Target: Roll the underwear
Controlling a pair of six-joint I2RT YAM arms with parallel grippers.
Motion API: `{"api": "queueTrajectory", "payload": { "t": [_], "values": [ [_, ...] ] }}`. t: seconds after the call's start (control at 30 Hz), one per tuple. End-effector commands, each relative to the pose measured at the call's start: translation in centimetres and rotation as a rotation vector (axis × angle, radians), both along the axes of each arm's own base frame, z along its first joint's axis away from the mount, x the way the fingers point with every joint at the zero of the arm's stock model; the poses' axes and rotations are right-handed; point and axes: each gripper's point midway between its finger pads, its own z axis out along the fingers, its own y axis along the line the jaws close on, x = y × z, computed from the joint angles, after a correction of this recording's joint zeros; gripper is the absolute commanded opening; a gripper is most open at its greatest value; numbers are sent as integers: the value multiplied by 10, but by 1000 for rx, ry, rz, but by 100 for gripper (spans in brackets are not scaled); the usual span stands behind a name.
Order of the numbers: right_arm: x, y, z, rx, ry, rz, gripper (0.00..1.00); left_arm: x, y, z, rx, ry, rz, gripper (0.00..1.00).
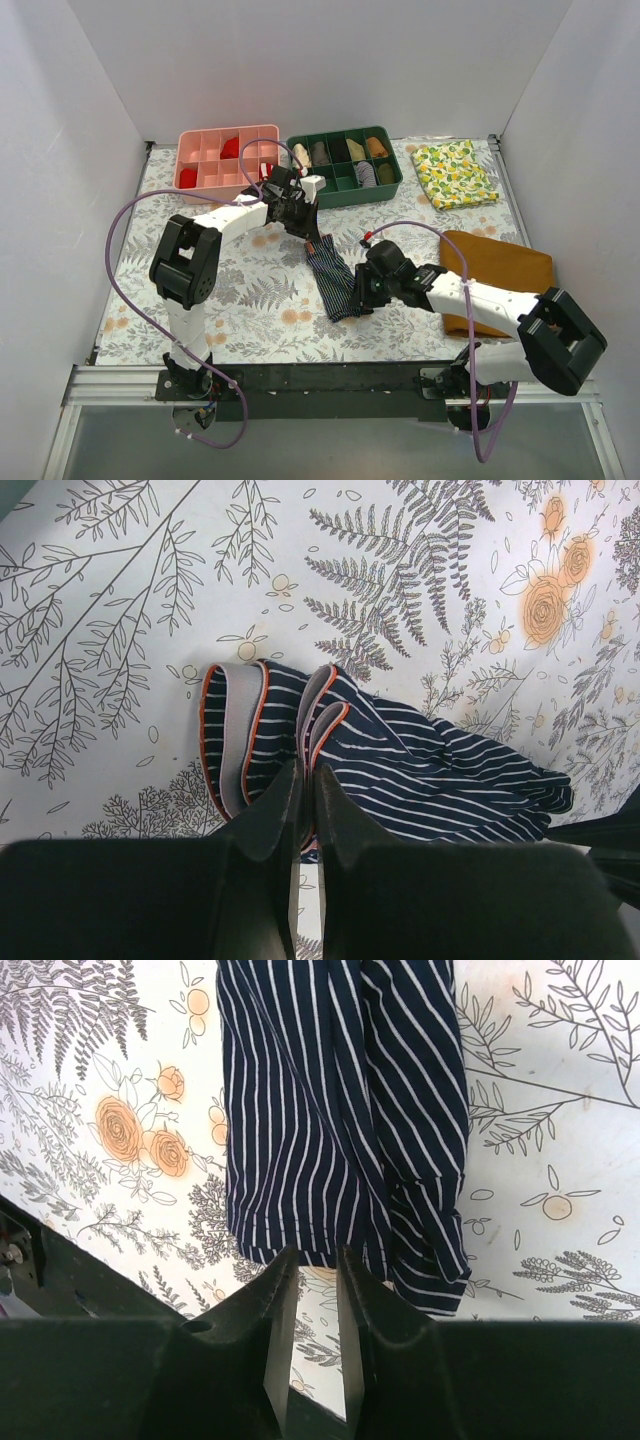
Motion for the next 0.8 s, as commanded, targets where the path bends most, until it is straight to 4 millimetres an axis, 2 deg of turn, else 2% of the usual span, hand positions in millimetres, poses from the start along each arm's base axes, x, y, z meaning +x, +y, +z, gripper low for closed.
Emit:
{"api": "queueTrajectory", "payload": {
  "t": [0.0,0.13,0.17,0.27,0.3,0.47,0.77],
  "values": [
    [7,9,5,29,-45,-10,29,11,-5,20,-25,-55,-1,0],
    [12,5,-9,-14,-54,-23,29,12,-6,19,-25,-54,-1,0],
    [18,-1,-14,-58,-70,-39,29,11,-6,18,-26,-51,-1,0],
    [18,-8,-31,-131,-37,-50,27,13,-6,18,-24,-57,2,0],
    [14,-14,-41,-169,-11,-53,26,15,-5,19,-20,-62,6,0],
    [0,-24,-68,-227,69,-48,24,23,-7,21,-23,-77,23,0],
    [-12,-33,-80,-256,111,-37,24,50,2,15,-2,-122,101,0]
  ]
}}
